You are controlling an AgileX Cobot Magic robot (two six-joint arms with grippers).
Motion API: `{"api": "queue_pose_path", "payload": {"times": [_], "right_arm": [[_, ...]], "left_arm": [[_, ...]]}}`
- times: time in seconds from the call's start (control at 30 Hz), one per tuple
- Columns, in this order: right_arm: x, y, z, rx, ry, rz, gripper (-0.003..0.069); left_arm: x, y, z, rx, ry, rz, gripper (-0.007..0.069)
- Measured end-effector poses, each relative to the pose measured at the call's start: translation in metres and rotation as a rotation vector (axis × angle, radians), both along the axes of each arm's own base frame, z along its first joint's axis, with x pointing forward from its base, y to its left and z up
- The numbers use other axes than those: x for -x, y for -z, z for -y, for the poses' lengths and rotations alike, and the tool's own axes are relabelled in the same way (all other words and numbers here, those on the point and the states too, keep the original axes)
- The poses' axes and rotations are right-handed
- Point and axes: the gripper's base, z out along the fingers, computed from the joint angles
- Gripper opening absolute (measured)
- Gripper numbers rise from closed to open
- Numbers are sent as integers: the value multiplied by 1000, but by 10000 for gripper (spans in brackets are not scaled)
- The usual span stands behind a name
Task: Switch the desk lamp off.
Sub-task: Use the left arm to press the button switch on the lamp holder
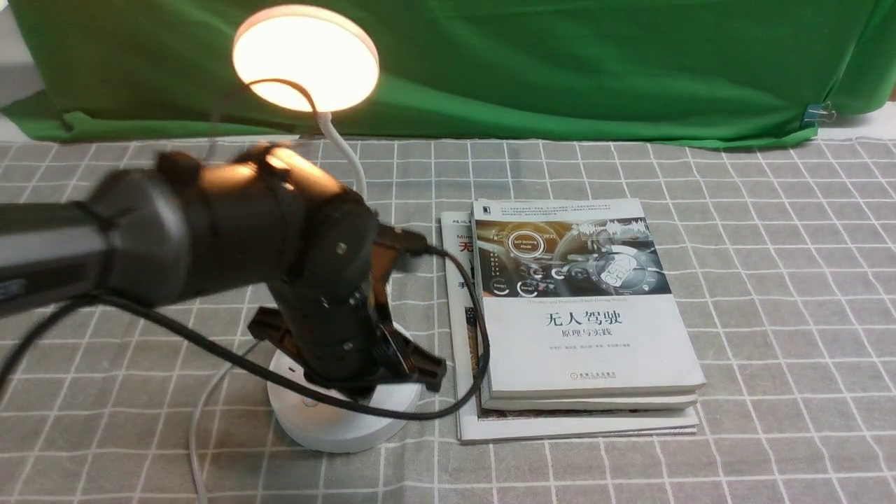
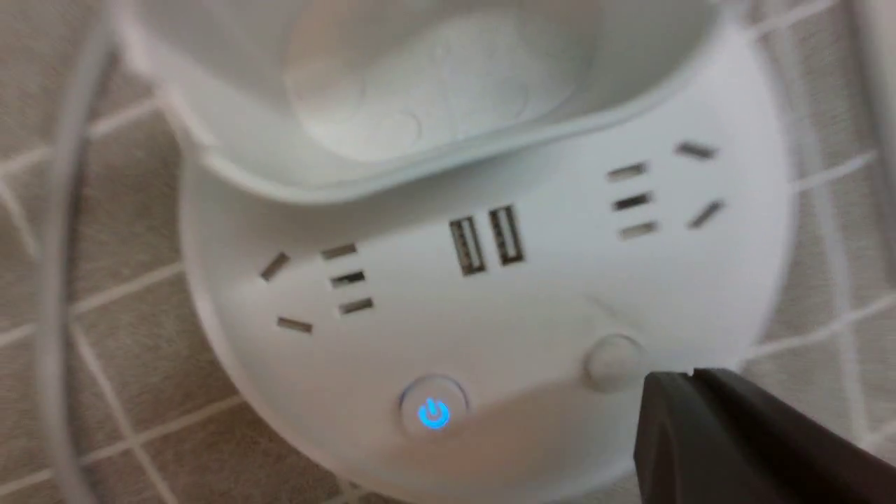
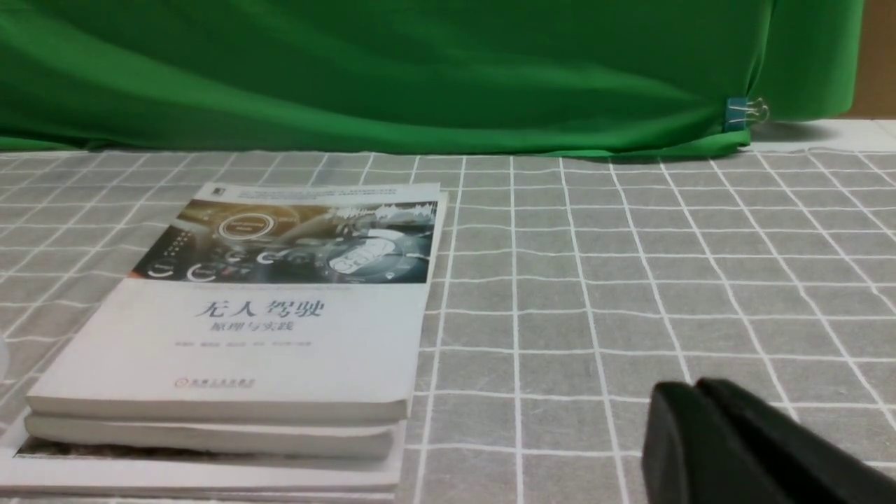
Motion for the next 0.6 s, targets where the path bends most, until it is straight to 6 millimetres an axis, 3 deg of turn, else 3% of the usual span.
{"api": "queue_pose_path", "payload": {"times": [0.13, 0.4, 0.6], "right_arm": [[0, 0, 0, 0, 0, 0, 36], [0, 0, 0, 0, 0, 1, 36], [0, 0, 0, 0, 0, 1, 36]], "left_arm": [[0, -2, -1, -4, 5, 12, 1], [-11, 29, 1, -50, 5, -34, 1], [-17, 33, 5, -38, 19, -12, 1]]}}
